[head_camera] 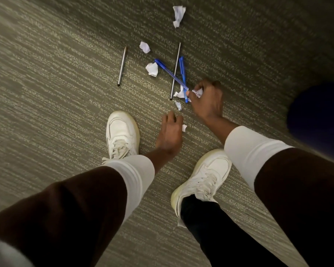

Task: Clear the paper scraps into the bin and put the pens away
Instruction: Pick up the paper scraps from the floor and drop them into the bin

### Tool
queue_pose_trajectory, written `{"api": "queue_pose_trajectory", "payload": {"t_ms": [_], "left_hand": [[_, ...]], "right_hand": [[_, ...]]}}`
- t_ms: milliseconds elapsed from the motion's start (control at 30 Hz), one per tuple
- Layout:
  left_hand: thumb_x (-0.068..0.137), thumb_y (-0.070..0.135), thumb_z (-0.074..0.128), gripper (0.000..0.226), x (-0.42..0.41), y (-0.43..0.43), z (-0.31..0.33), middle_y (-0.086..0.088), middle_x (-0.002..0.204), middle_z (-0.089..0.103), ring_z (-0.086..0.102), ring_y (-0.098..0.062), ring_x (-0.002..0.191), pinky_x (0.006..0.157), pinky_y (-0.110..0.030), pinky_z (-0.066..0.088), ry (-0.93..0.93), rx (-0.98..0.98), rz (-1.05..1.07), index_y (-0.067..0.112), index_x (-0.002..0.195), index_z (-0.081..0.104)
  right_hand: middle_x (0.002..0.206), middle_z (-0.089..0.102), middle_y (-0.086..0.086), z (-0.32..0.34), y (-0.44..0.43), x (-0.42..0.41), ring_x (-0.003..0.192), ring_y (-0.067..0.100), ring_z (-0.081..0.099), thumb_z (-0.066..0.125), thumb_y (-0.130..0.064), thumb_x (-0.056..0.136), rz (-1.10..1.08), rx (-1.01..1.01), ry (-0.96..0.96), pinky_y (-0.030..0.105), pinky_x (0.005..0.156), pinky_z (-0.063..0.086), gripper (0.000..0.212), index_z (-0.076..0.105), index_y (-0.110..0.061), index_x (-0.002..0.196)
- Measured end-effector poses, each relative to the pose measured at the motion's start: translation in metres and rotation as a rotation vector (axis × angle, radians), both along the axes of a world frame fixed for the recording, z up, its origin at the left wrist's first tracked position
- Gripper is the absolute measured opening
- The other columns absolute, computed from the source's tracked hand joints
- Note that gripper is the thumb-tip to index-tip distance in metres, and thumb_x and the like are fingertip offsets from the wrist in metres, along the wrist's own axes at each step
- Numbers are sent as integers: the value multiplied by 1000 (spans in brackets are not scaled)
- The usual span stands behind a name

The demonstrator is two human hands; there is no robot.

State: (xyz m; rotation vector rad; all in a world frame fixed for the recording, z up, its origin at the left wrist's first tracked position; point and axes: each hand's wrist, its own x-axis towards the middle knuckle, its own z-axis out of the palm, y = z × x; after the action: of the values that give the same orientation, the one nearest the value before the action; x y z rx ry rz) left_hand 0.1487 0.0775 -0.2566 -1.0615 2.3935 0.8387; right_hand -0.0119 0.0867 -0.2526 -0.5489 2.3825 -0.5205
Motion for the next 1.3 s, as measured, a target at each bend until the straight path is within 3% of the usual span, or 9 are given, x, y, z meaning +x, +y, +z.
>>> {"api": "queue_pose_trajectory", "payload": {"t_ms": [67, 267, 400, 667, 833, 1067, 1300], "left_hand": [[86, -16, 54, 48, 1, -1, -1, -18, 133, 56, 49, -34, 122, 99, -44, 50, 19, 13, -30, 4, 130, 59], [90, -13, 55, 37, 5, -6, 6, -16, 123, 63, 52, -32, 116, 97, -45, 50, 35, 91, -16, 3, 121, 66], [89, -11, 62, 26, 10, -10, 26, -19, 119, 62, 54, -33, 111, 93, -45, 52, 16, 114, 27, 0, 112, 65], [88, -12, 60, 24, 1, -20, 103, -16, 114, 64, 59, -29, 100, 87, -43, 57, 21, 123, 33, 0, 108, 68], [91, 1, 71, 8, -27, -14, 166, -9, 102, 65, 58, -21, 89, 78, -39, 57, 103, 151, 65, 9, 92, 71], [86, 4, 77, 8, -110, 19, 253, -9, 92, 67, 64, -25, 81, 74, -35, 51, 311, 221, 152, 7, 84, 70], [84, 3, 77, 8, -198, 70, 307, -9, 90, 67, 58, -17, 77, 71, -29, 45, 486, 277, 44, 6, 83, 71]], "right_hand": [[118, 64, 15, -3, -5, 2, 105, 35, 66, 81, -20, 87, 17, 40, 42, 37, 87, 51, 19, 72, -20, 104], [109, 72, 7, -7, -2, -2, 95, 25, 70, 68, 9, 82, -8, 56, -8, 37, 83, 59, 33, 76, -22, 90], [95, 77, 3, 12, 11, -1, 86, 21, 71, 72, 7, 79, -103, 31, -23, 36, 78, 60, 26, 78, -17, 84], [98, 77, 3, 108, 66, 6, 86, 19, 68, 78, 2, 78, -187, 17, -65, 32, 77, 56, 20, 77, -16, 88], [95, 77, 0, 178, 104, 6, 84, 14, 66, 76, 4, 77, -294, -24, -55, 24, 75, 49, 23, 78, -16, 88], [97, 72, 3, 267, 146, -24, 74, 11, 64, 80, 0, 81, -388, -154, 64, 27, 76, 53, 21, 77, -17, 92], [97, 74, 9, 312, 200, -80, 71, 19, 70, 80, -6, 82, -622, -213, 222, 30, 75, 59, 15, 76, -16, 93]]}}
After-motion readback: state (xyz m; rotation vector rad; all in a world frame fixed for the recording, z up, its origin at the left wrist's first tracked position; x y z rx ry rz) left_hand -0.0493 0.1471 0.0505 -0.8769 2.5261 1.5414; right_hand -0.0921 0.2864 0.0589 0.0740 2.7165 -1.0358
